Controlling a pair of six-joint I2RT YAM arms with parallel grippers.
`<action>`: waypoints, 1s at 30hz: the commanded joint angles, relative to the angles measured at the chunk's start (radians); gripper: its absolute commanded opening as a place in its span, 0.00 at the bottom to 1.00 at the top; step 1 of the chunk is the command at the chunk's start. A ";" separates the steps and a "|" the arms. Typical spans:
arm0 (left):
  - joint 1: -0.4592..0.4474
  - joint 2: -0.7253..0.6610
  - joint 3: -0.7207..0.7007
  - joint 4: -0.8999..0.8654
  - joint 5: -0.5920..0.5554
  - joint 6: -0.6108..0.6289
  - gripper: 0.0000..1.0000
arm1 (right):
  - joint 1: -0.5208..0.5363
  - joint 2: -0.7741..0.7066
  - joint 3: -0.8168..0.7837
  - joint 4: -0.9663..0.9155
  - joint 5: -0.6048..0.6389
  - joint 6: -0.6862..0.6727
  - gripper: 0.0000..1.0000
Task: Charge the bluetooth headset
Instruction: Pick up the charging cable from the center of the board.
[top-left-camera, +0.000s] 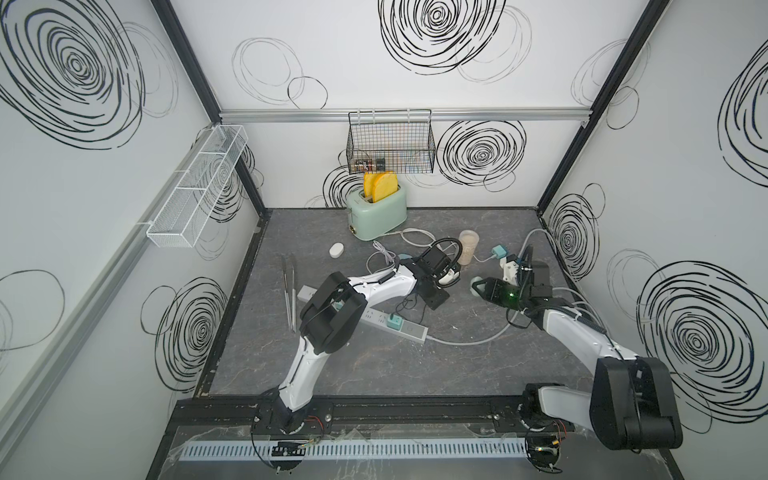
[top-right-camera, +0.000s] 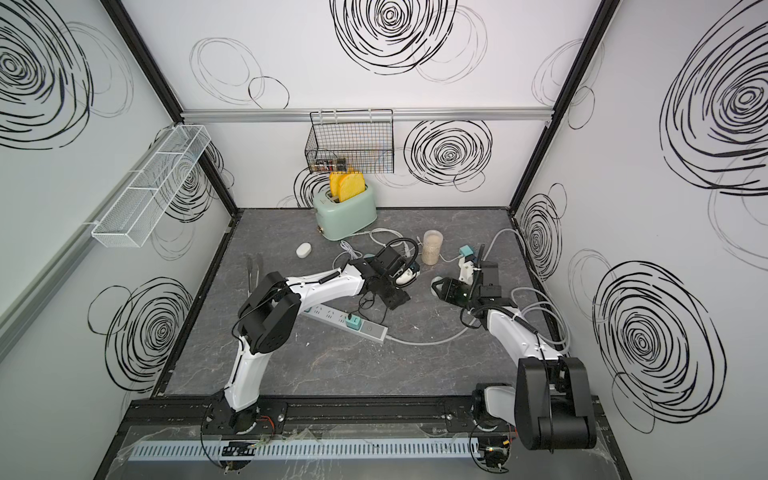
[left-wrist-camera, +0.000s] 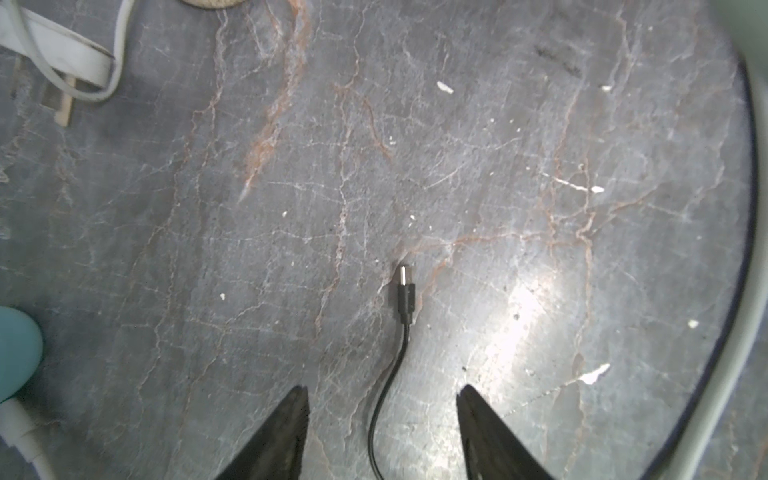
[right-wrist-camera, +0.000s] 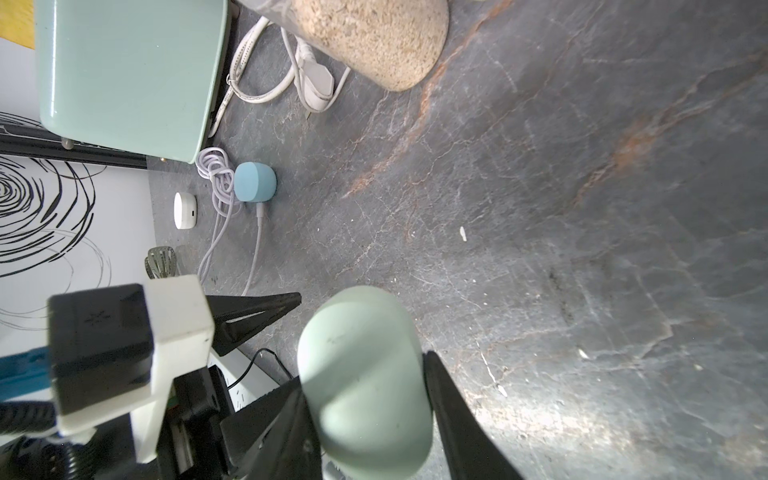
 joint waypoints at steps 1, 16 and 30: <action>-0.006 0.030 0.040 0.006 0.018 -0.016 0.57 | -0.007 0.012 -0.010 0.034 -0.024 -0.001 0.28; -0.020 0.092 0.043 0.069 0.030 -0.008 0.50 | -0.041 0.014 -0.035 0.054 -0.064 -0.008 0.27; -0.033 0.124 0.031 0.090 -0.005 -0.003 0.40 | -0.064 0.002 -0.036 0.047 -0.086 -0.019 0.27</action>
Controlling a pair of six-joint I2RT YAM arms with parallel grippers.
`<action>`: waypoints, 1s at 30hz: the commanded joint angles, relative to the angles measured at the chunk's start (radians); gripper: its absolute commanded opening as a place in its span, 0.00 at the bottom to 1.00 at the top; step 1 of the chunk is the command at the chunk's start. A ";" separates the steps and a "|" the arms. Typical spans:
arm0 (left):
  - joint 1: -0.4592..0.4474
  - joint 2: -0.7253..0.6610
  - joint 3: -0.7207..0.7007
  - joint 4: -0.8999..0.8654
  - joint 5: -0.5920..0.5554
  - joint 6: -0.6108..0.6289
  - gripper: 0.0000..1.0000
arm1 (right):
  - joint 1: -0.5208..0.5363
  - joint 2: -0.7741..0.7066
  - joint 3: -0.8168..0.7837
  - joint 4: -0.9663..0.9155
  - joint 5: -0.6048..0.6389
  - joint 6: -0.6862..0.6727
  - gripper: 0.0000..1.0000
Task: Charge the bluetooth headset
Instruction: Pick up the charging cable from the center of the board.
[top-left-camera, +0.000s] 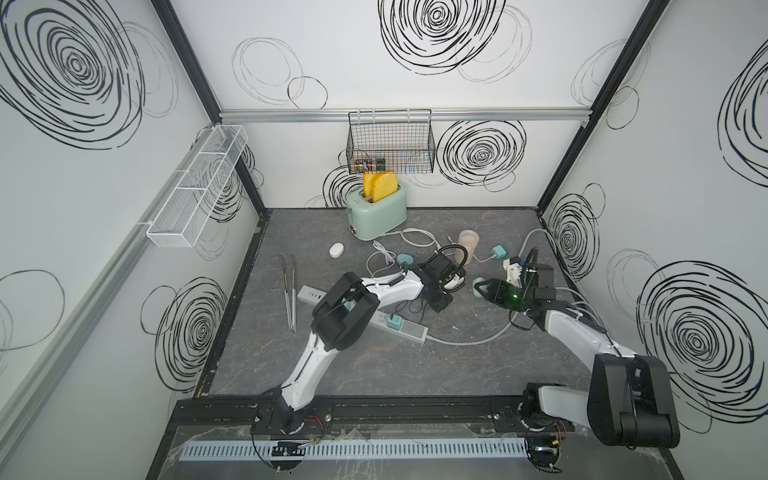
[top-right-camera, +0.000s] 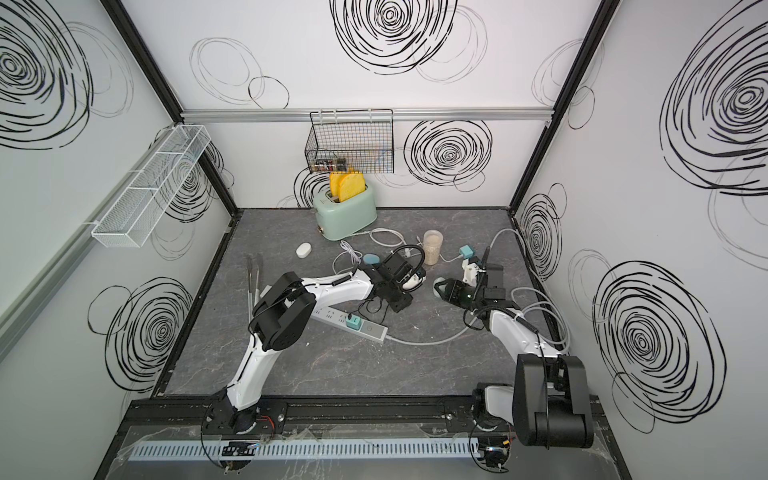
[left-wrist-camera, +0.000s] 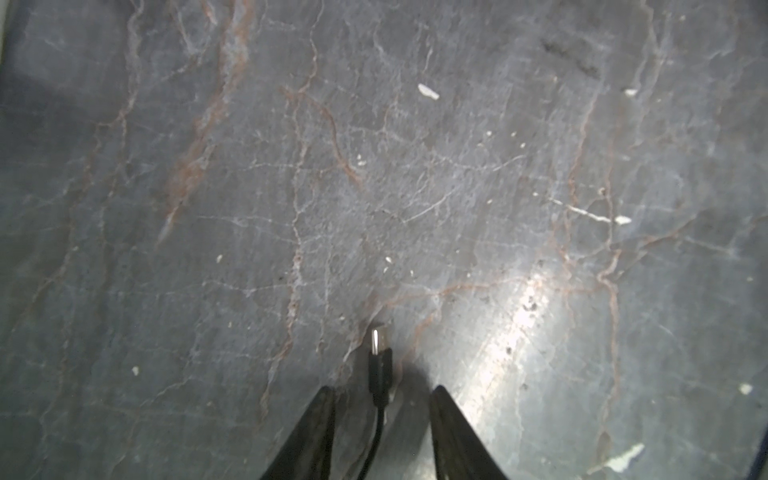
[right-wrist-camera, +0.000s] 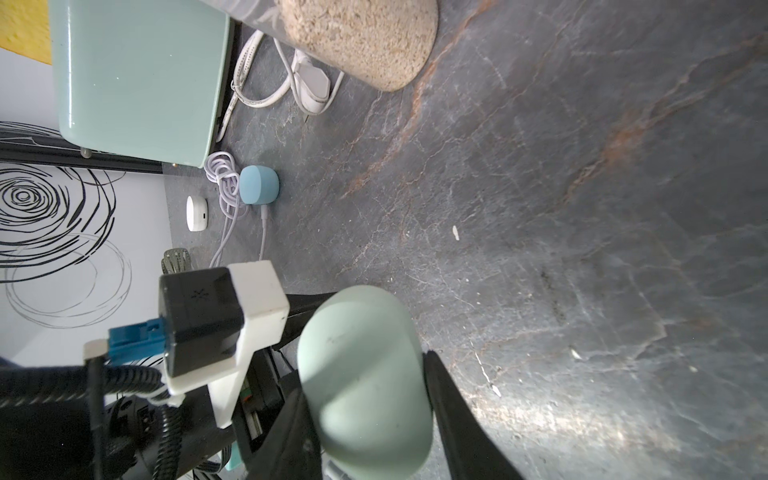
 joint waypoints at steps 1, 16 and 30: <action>-0.009 0.029 0.000 0.013 -0.024 0.010 0.39 | -0.008 -0.007 -0.009 0.014 -0.021 -0.011 0.27; -0.032 0.050 0.010 0.020 -0.091 0.006 0.33 | -0.016 -0.005 -0.012 0.014 -0.035 -0.020 0.26; -0.043 0.060 0.006 0.003 -0.125 0.018 0.26 | -0.035 -0.008 -0.010 0.013 -0.068 -0.037 0.26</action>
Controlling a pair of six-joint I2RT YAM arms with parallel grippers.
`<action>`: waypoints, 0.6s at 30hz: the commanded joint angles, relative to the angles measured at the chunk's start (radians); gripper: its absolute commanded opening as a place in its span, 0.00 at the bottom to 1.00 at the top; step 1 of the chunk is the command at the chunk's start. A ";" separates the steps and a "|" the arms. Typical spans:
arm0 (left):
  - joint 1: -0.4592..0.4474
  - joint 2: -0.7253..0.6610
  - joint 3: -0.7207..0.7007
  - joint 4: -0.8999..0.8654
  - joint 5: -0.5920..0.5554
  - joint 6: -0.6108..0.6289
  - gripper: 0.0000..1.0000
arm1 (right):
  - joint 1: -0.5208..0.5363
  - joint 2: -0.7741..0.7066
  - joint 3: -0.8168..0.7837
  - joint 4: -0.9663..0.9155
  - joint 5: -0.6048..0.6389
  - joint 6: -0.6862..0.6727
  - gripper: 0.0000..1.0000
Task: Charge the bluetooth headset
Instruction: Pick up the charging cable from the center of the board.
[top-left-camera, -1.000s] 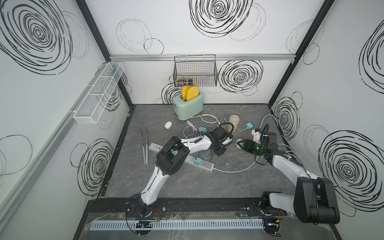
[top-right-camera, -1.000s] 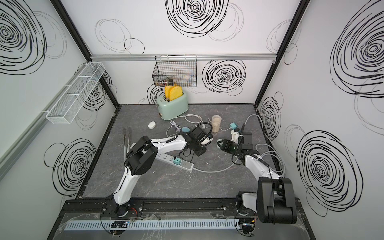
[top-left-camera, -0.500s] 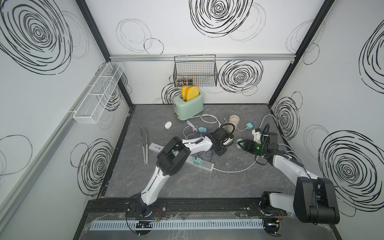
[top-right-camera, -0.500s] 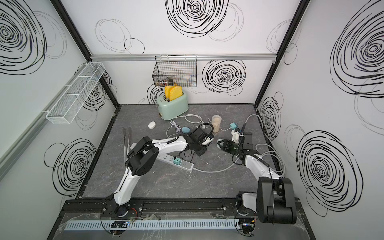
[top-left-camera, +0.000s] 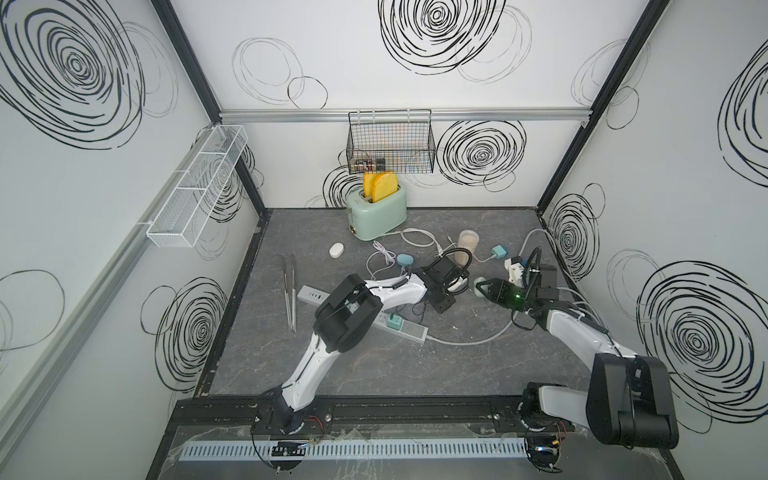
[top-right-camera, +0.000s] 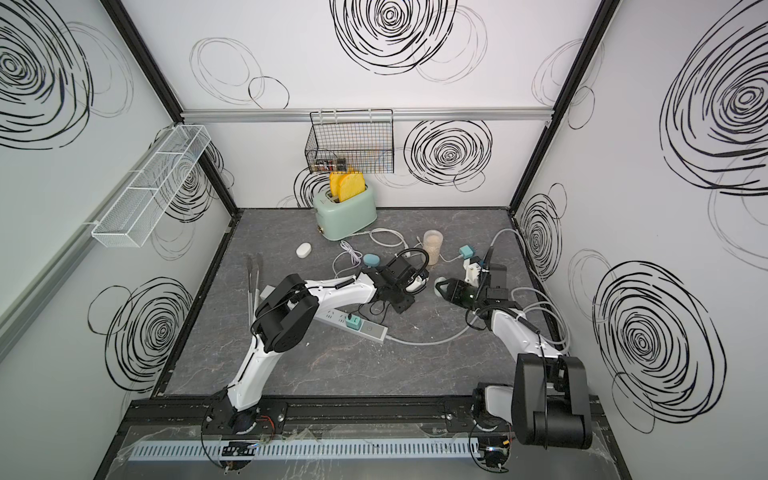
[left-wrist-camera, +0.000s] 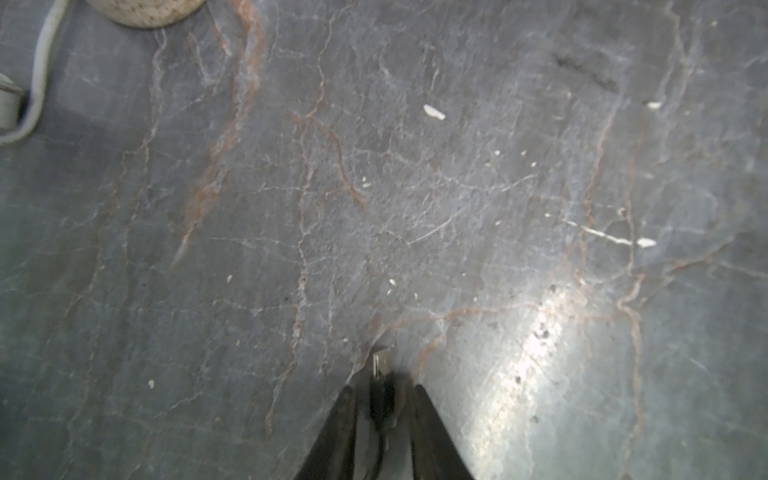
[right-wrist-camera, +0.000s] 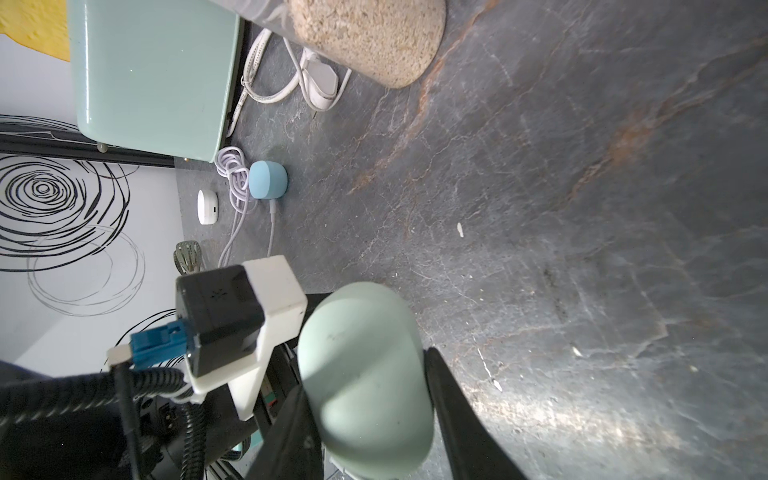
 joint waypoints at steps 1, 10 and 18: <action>-0.011 0.050 0.005 -0.028 -0.027 0.018 0.26 | -0.004 -0.010 -0.009 0.013 -0.022 -0.017 0.26; -0.022 0.050 0.006 -0.038 -0.023 0.029 0.20 | -0.007 -0.020 -0.012 0.007 -0.015 -0.025 0.26; -0.037 0.049 -0.003 -0.039 -0.033 0.026 0.11 | -0.008 -0.022 -0.015 0.012 -0.015 -0.027 0.26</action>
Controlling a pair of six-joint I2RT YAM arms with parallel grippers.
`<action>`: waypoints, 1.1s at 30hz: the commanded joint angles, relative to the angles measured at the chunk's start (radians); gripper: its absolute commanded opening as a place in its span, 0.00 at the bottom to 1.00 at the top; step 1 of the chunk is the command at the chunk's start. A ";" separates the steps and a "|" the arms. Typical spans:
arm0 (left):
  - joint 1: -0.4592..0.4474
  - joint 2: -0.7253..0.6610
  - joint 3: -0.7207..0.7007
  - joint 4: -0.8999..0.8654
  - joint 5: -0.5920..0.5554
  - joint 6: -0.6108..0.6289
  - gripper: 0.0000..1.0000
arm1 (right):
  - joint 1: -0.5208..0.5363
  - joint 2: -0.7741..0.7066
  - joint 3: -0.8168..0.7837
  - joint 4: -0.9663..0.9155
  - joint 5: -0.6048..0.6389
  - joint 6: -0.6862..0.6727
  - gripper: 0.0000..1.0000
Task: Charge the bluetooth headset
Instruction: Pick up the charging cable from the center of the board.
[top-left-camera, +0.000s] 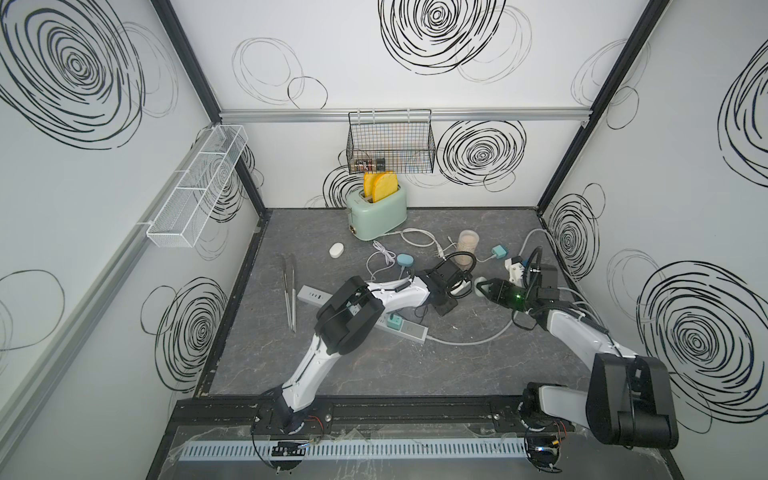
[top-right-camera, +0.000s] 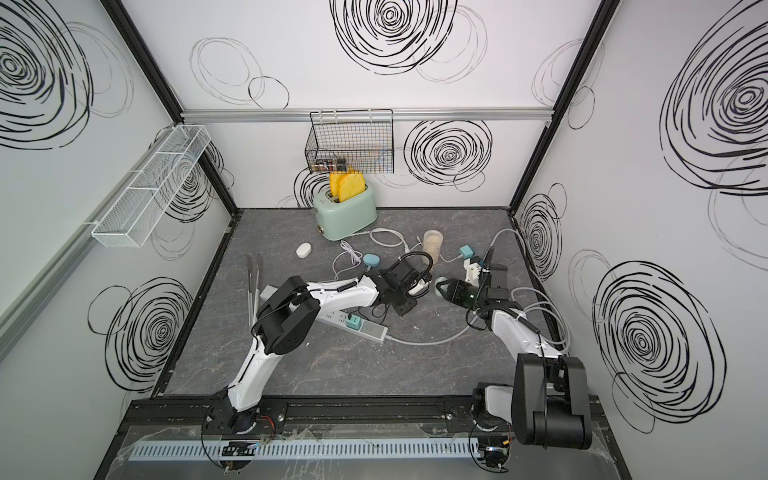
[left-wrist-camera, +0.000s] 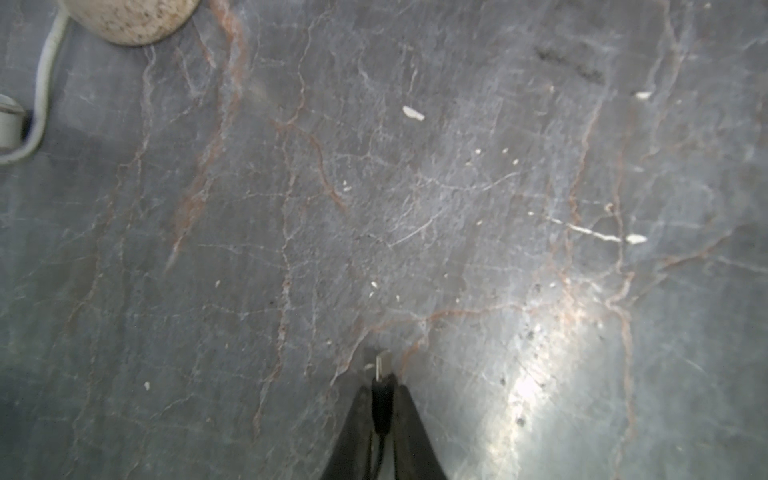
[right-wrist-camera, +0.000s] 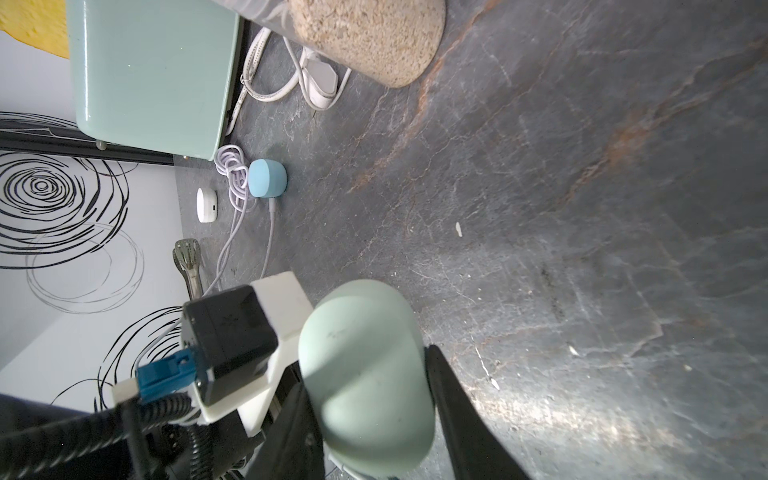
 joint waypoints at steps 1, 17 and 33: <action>-0.009 0.048 -0.004 -0.038 -0.001 0.010 0.09 | -0.003 -0.022 -0.016 0.011 -0.015 -0.012 0.26; 0.095 -0.272 -0.240 0.152 0.309 -0.140 0.00 | 0.064 -0.131 -0.073 0.126 -0.004 -0.084 0.24; 0.318 -0.724 -0.571 0.157 0.572 -0.217 0.00 | 0.353 -0.082 0.085 0.183 -0.029 -0.364 0.23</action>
